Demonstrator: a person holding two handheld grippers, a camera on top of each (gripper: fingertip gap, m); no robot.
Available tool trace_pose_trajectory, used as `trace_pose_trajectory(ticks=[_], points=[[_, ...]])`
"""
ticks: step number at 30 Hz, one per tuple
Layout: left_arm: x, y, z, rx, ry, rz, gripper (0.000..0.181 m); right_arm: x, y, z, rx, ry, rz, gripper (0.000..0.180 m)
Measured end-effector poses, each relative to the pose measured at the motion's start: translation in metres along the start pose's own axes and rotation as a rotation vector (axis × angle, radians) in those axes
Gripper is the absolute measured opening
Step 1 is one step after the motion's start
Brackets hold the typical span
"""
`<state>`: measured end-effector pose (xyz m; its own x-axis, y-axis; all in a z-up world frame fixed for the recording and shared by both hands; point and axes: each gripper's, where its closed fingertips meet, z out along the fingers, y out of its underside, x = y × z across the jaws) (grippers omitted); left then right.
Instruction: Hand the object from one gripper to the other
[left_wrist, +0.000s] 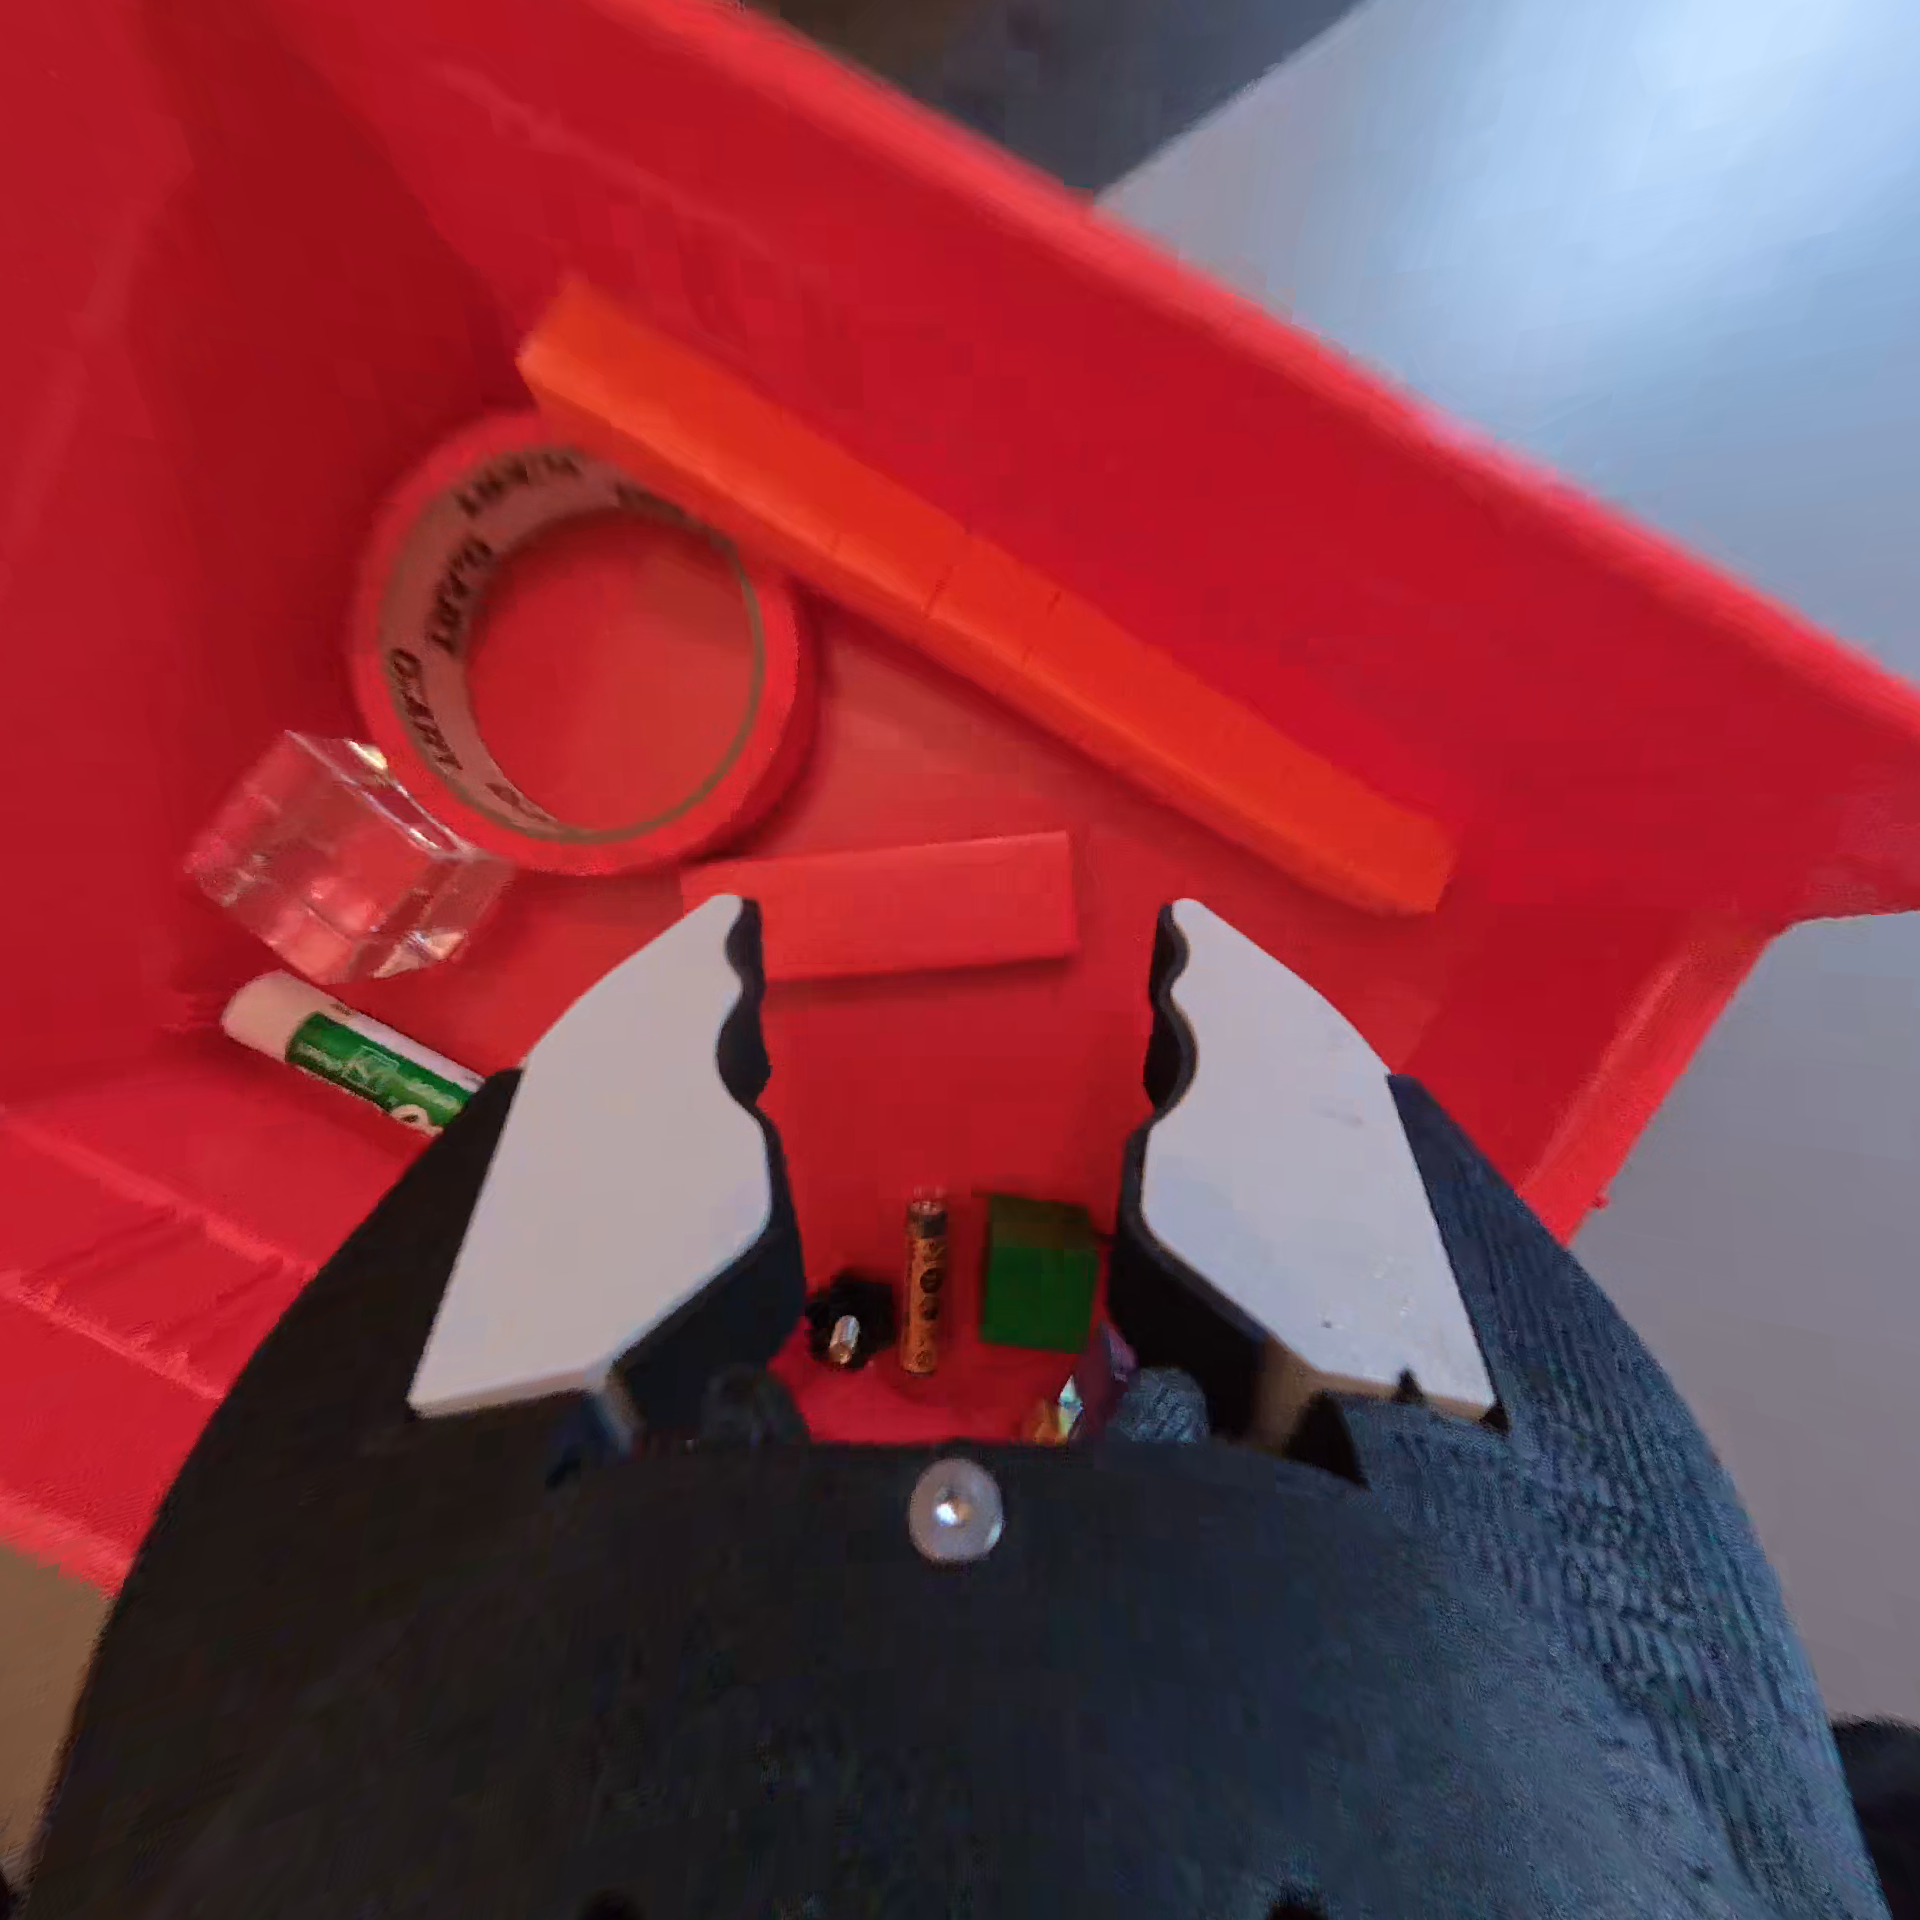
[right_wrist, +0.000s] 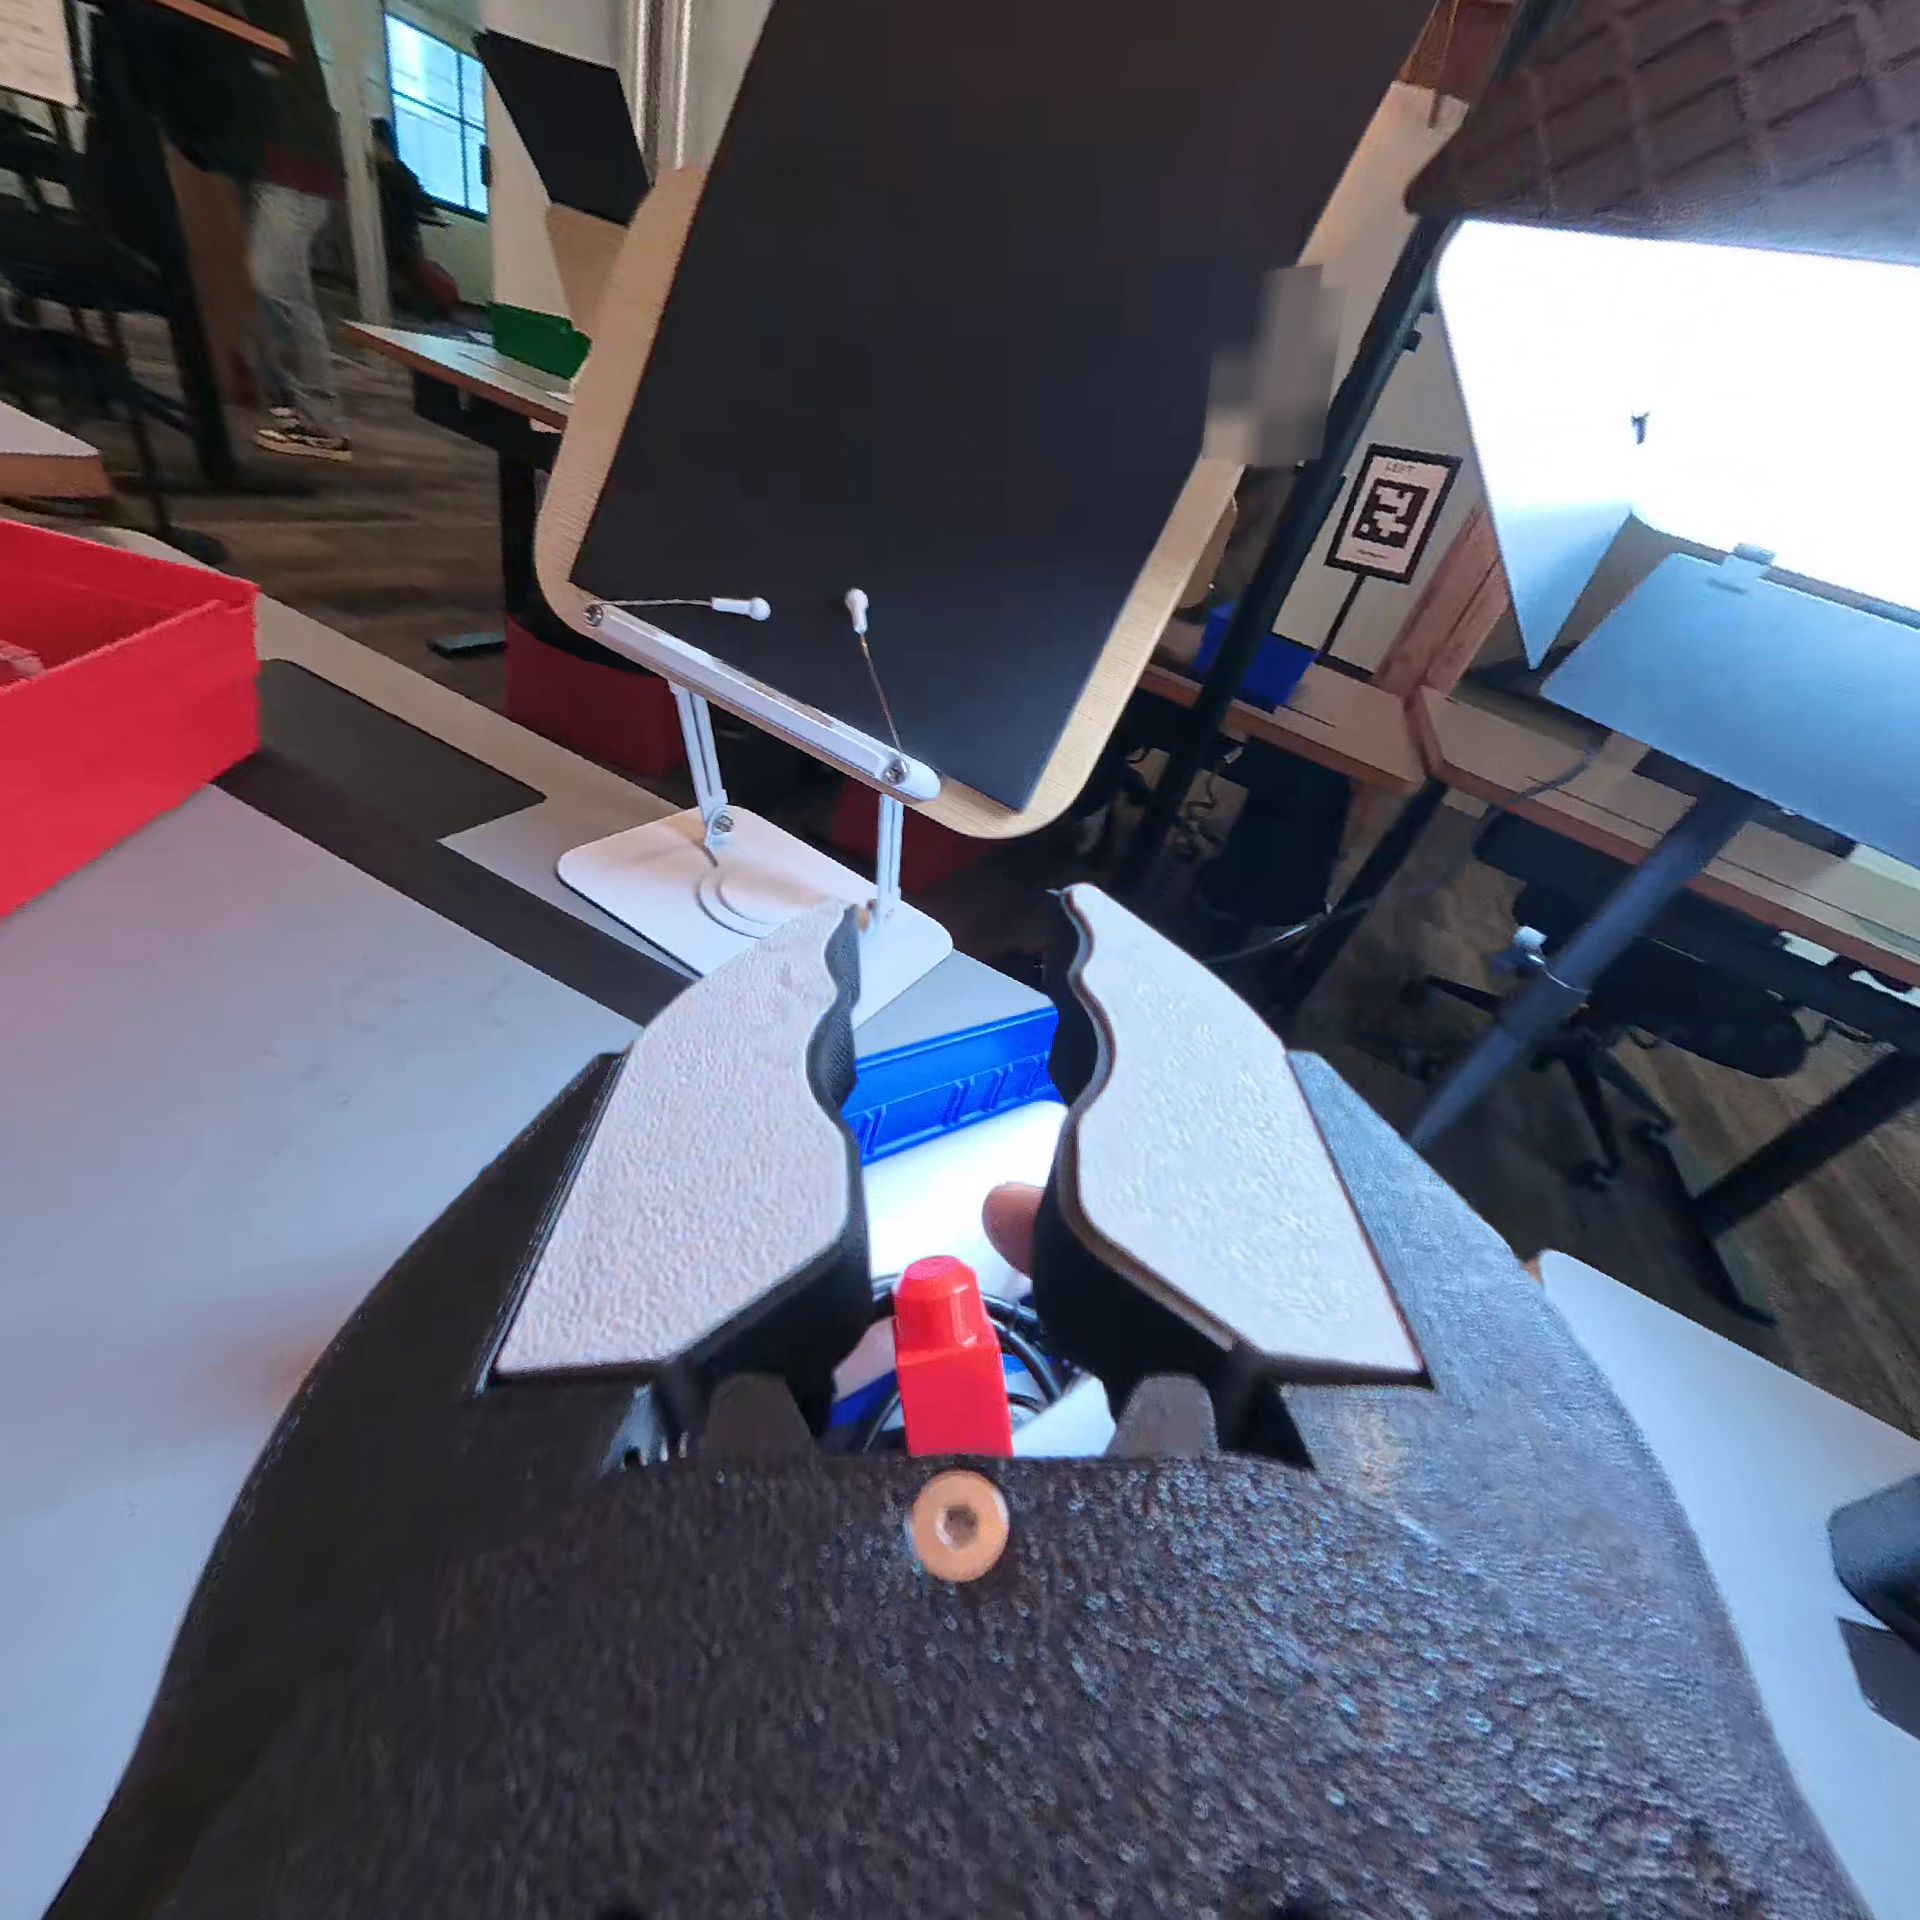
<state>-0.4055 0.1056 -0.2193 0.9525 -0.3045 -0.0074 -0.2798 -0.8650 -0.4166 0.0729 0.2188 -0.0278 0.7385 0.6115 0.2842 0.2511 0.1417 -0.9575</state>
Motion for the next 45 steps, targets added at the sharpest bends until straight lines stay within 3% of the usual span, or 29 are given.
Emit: trace_pose_trajectory(ticks=[4,8,18,21,24,28,32,35,39,45], points=[[-0.009,0.02,0.02,-0.172,0.04,-0.029,0.098,-0.003,-0.003,-0.002,0.006,-0.017,0.004,0.034],[-0.015,0.026,0.033,-0.238,-0.003,-0.018,0.112,0.001,-0.001,-0.001,0.013,-0.034,0.044,0.034],[-0.011,0.022,0.044,-0.243,-0.041,0.017,0.104,-0.01,-0.008,-0.007,0.028,-0.086,0.024,0.032],[0.001,-0.001,0.006,-0.078,-0.075,0.096,0.104,-0.013,-0.025,-0.017,0.069,-0.084,-0.01,0.031],[0.03,-0.044,-0.071,0.261,-0.142,0.194,0.104,-0.024,-0.042,-0.025,0.108,-0.116,0.0,0.03],[0.101,-0.086,-0.188,0.751,-0.391,0.444,0.104,-0.062,-0.064,-0.032,0.159,-0.236,0.04,0.031],[0.182,-0.097,-0.257,1.133,-0.653,0.65,0.103,-0.115,-0.094,-0.052,0.233,-0.431,0.115,0.031],[0.231,-0.103,-0.268,1.308,-0.782,0.776,0.104,-0.149,-0.114,-0.071,0.268,-0.558,0.16,0.031],[0.282,-0.116,-0.25,1.419,-0.81,0.901,0.103,-0.185,-0.119,-0.086,0.251,-0.652,0.102,0.031],[0.323,-0.121,-0.209,1.414,-0.753,0.996,0.103,-0.223,-0.078,-0.062,0.079,-0.672,-0.053,0.036]])
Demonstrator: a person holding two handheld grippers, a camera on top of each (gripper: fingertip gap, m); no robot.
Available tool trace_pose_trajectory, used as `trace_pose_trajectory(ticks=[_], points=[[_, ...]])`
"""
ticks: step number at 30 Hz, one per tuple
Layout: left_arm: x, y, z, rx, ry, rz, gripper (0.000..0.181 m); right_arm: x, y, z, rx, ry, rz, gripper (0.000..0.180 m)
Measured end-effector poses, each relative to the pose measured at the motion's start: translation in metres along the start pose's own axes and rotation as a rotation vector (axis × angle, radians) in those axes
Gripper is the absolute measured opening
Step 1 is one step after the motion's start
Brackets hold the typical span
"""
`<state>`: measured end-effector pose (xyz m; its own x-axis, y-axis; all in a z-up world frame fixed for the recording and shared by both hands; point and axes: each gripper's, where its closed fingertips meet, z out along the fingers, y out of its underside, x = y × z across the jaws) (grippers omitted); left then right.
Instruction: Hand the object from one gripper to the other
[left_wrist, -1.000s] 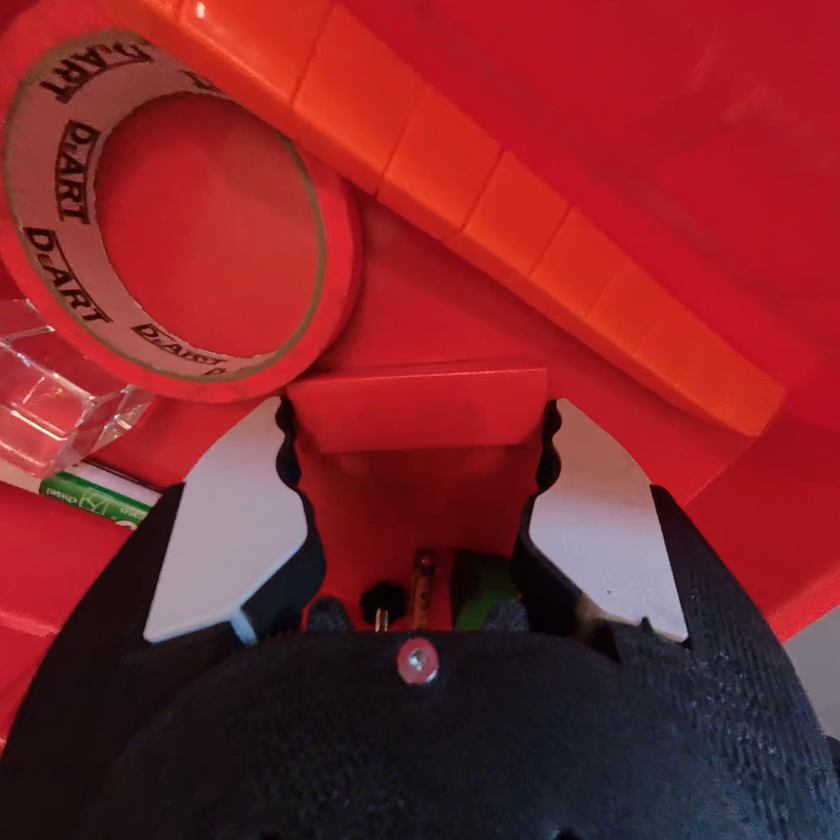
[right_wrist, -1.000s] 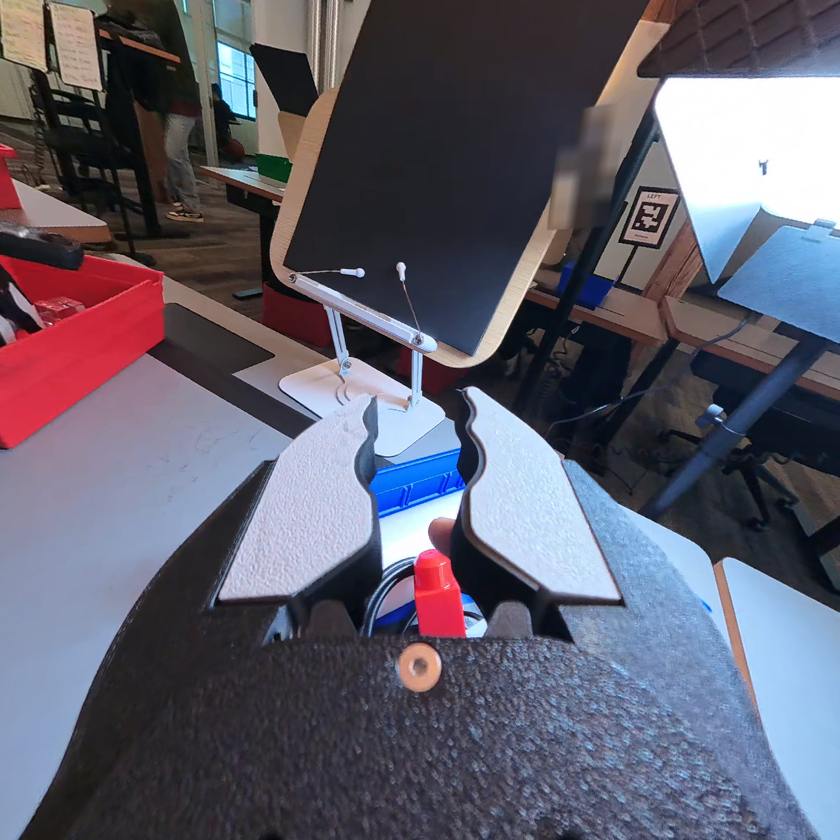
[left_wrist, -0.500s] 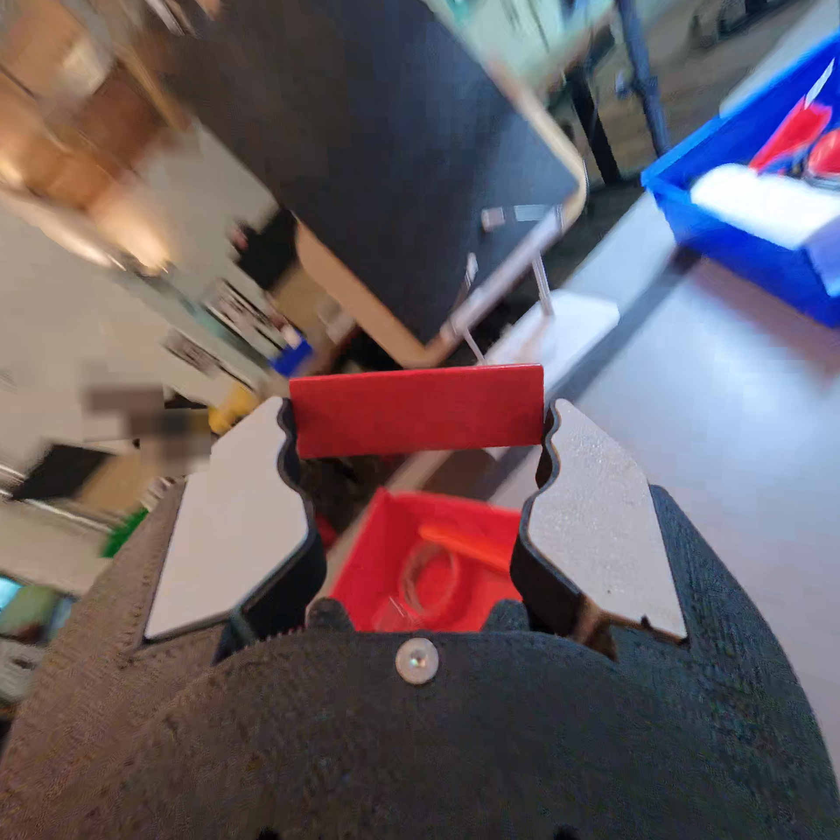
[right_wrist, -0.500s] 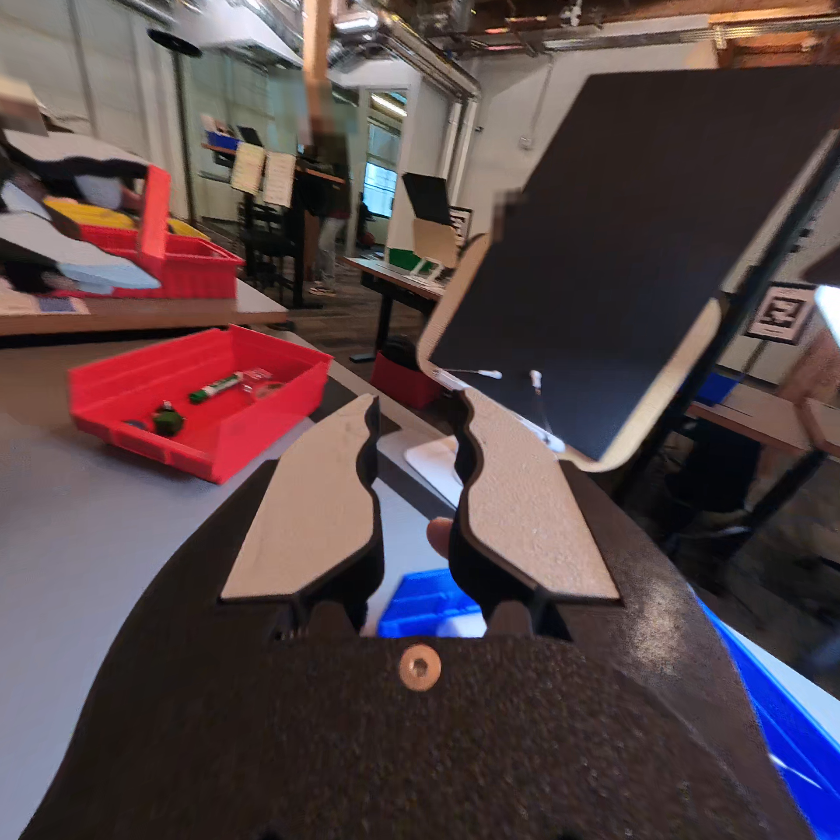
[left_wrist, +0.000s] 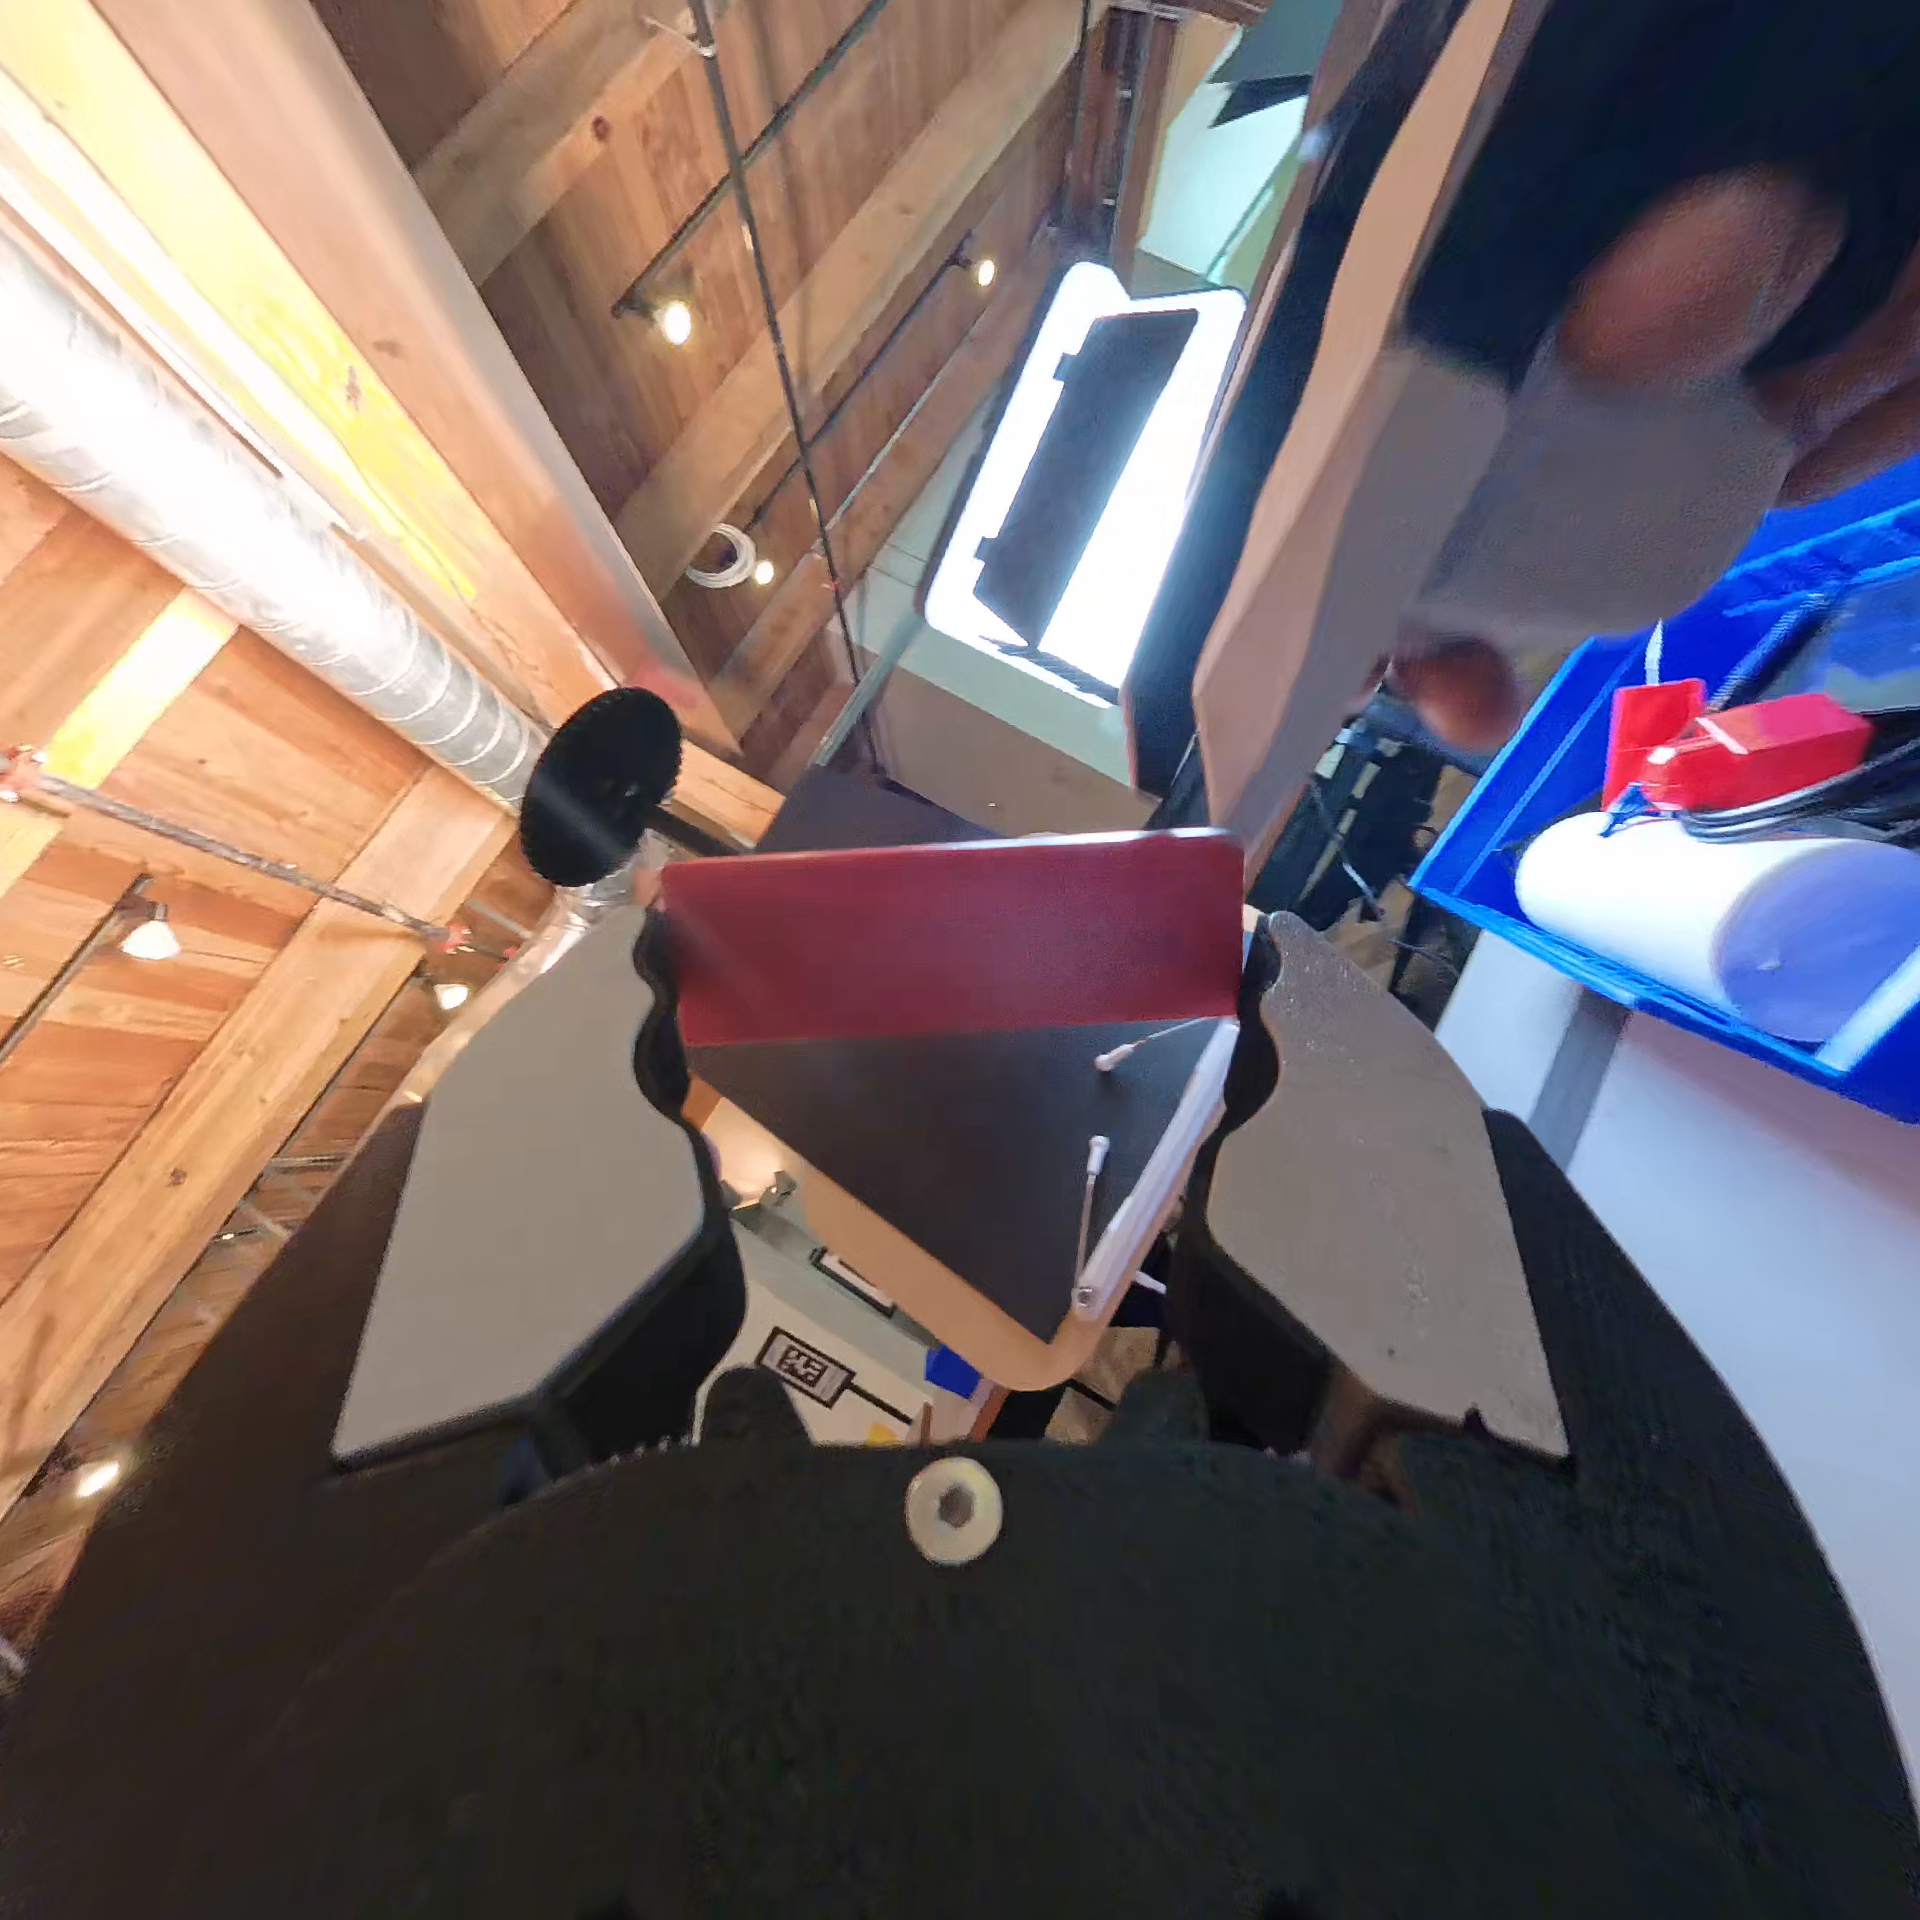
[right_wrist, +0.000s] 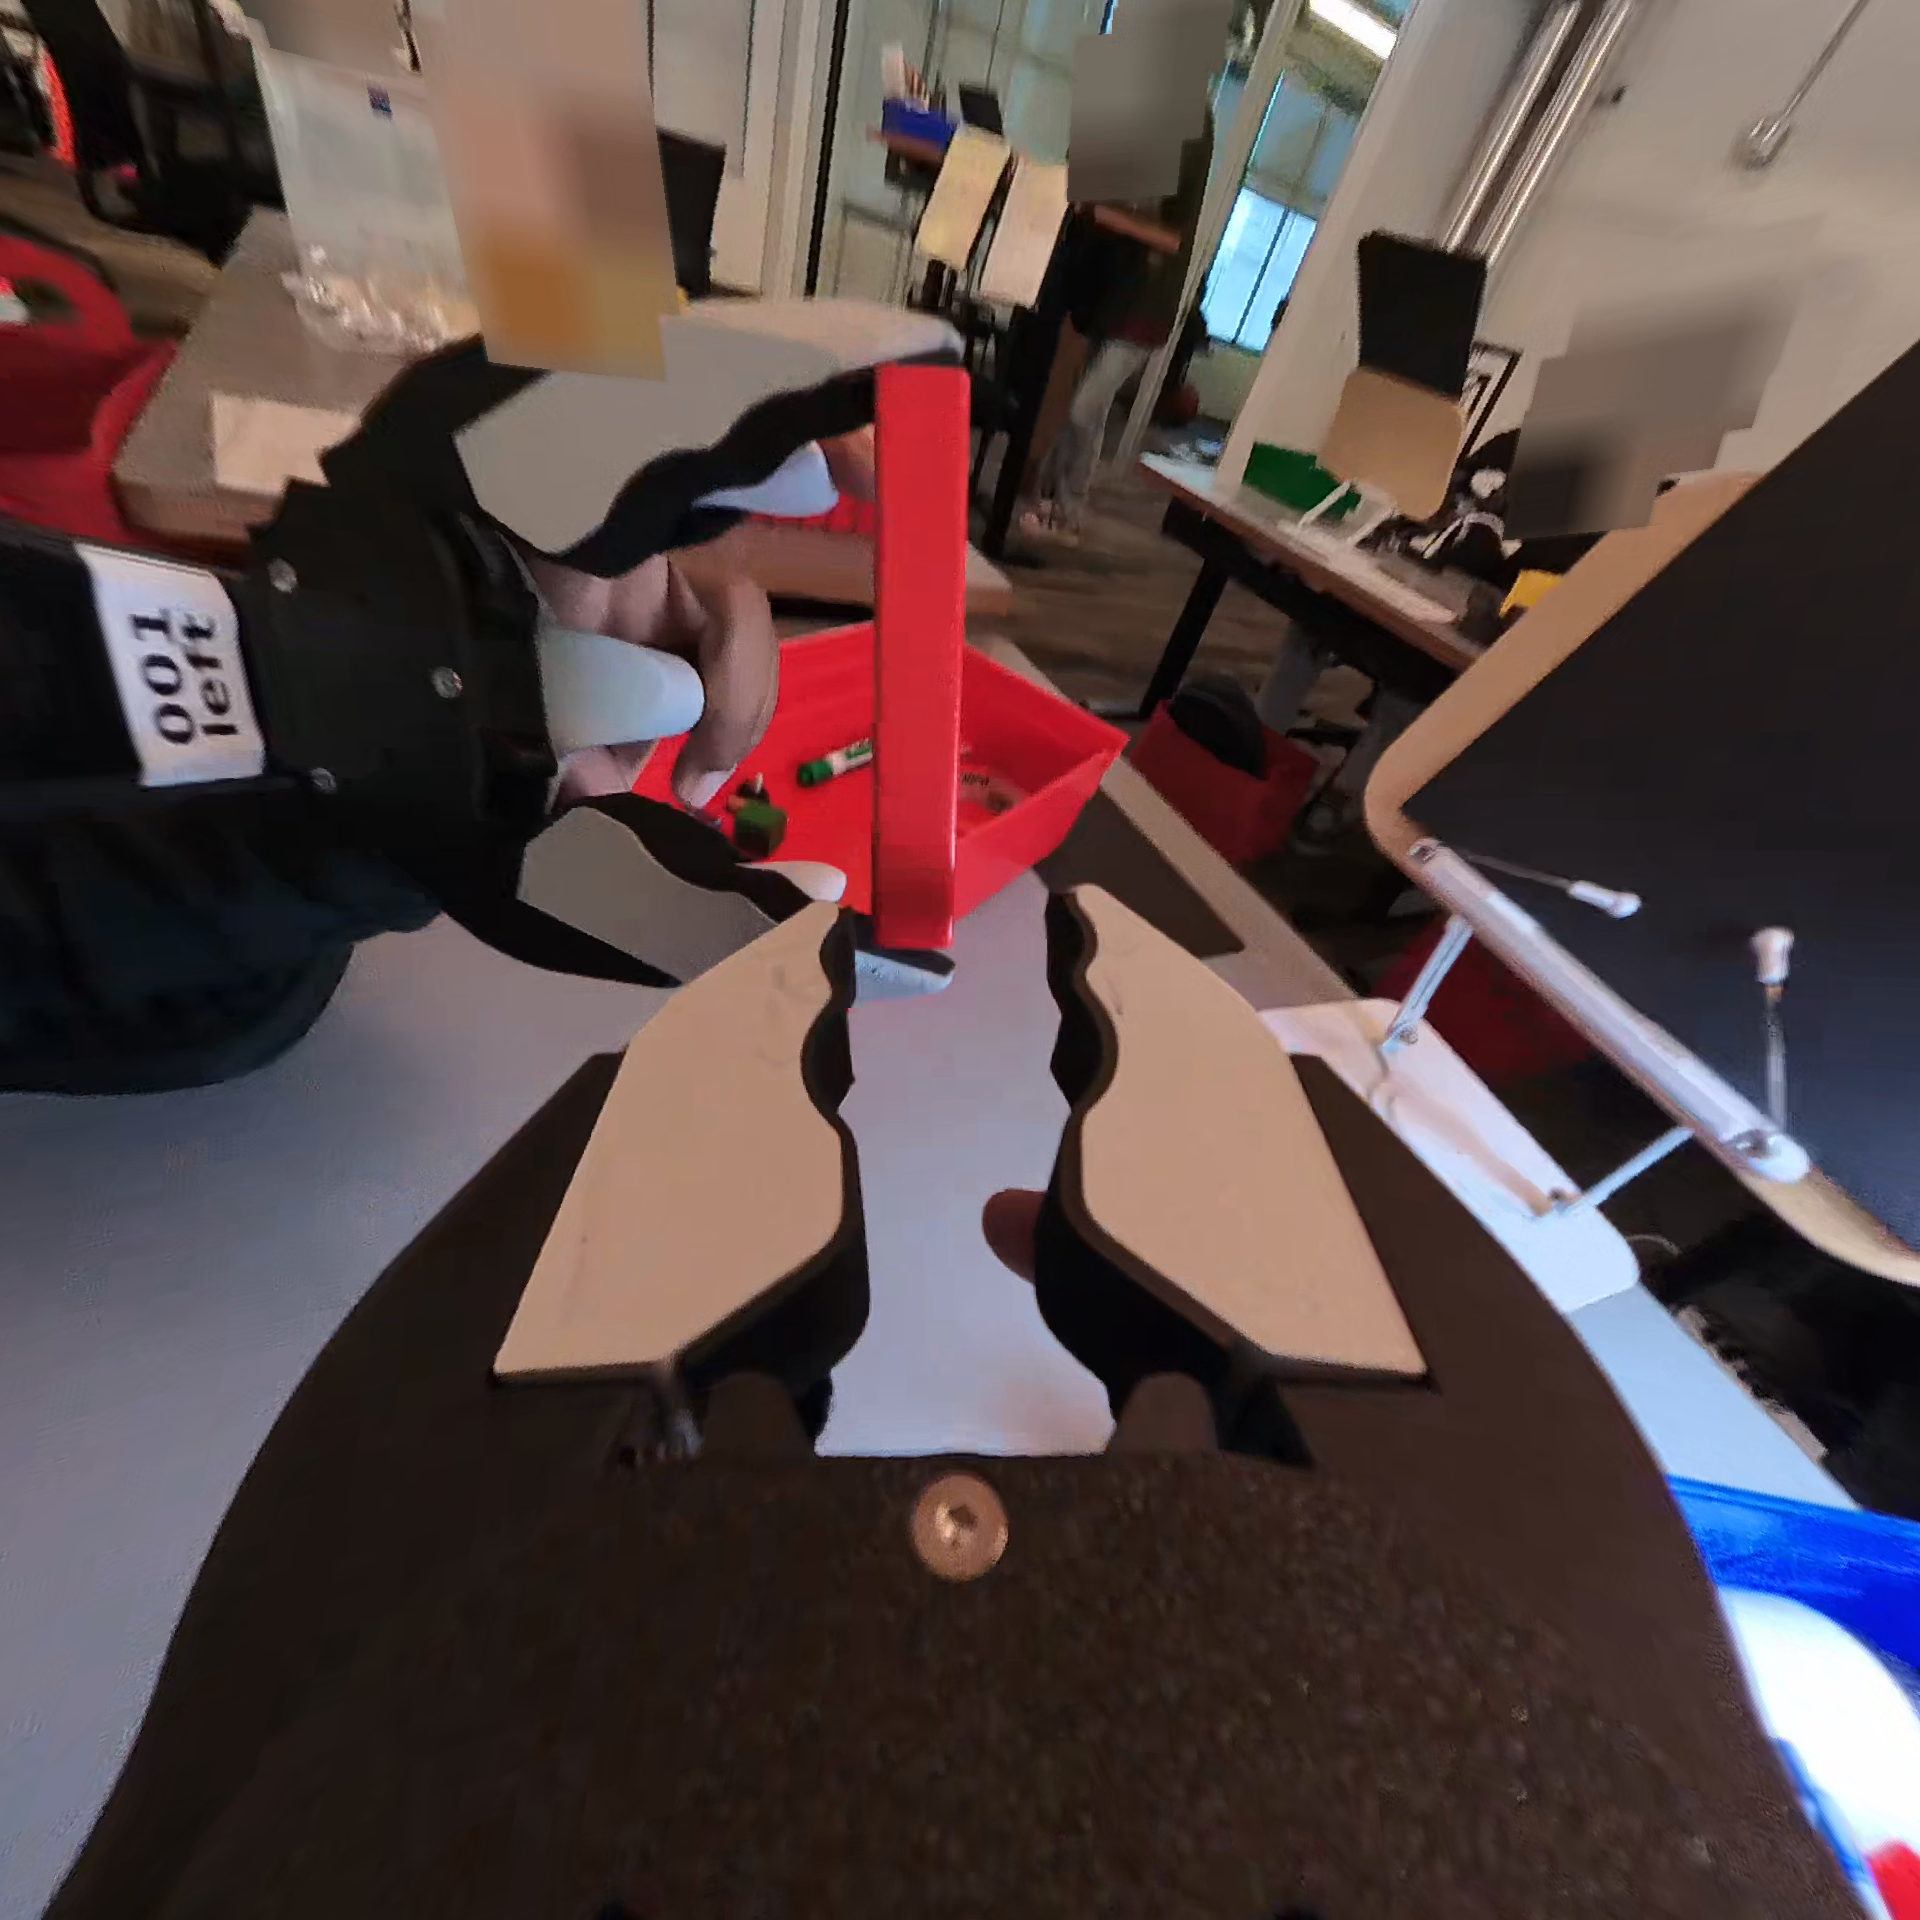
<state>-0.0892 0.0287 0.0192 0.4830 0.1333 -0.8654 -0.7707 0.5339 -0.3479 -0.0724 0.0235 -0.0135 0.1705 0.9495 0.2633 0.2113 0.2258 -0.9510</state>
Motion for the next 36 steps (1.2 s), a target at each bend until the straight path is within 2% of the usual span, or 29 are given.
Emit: trace_pose_trajectory(ticks=[2,4,7,9,10,14,16,19,22,23,25,28,32,34,36], points=[[0.012,0.002,-0.002,-0.004,0.03,-0.001,0.103,-0.004,0.015,0.014,-0.025,-0.047,0.053,0.035],[0.02,0.005,-0.003,-0.019,0.057,-0.003,0.103,-0.01,0.02,0.023,-0.013,-0.1,0.102,0.018],[0.03,0.015,-0.003,-0.047,0.148,-0.044,0.103,-0.009,0.031,0.025,-0.067,-0.114,0.105,0.017],[0.036,0.021,-0.007,-0.075,0.271,-0.165,0.093,0.003,0.04,0.016,-0.138,-0.07,0.069,0.017],[0.035,0.024,-0.01,-0.079,0.312,-0.233,0.076,0.006,0.049,0.01,-0.205,-0.069,0.035,0.017],[0.044,0.032,-0.021,-0.15,0.539,-0.491,0.065,0.018,0.079,-0.005,-0.416,0.001,-0.179,0.017],[0.063,0.038,-0.029,-0.201,0.654,-0.474,0.062,0.007,0.082,0.0,-0.428,-0.038,-0.243,0.017],[0.093,0.048,-0.037,-0.261,0.753,-0.349,0.057,-0.005,0.087,0.007,-0.445,-0.075,-0.311,0.017],[0.114,0.04,-0.038,-0.237,0.817,-0.38,0.054,-0.021,0.085,0.009,-0.405,-0.164,-0.311,0.017],[0.119,0.036,-0.04,-0.22,0.848,-0.406,0.047,-0.025,0.083,0.009,-0.386,-0.188,-0.316,0.017],[0.123,0.03,-0.043,-0.185,0.887,-0.436,0.018,-0.029,0.075,0.009,-0.33,-0.214,-0.314,0.017],[0.107,0.02,-0.039,-0.127,0.865,-0.566,0.017,-0.025,0.049,0.008,-0.15,-0.194,-0.263,0.02],[0.068,0.008,-0.033,0.018,0.788,-0.842,0.016,-0.012,0.019,-0.001,0.081,-0.22,-0.045,0.034],[0.057,0.001,-0.032,0.074,0.767,-0.936,0.016,-0.011,0.012,0.0,0.151,-0.243,0.031,0.032],[0.051,-0.006,-0.031,0.122,0.766,-1.013,0.016,-0.019,0.007,0.001,0.199,-0.29,0.061,0.019]])
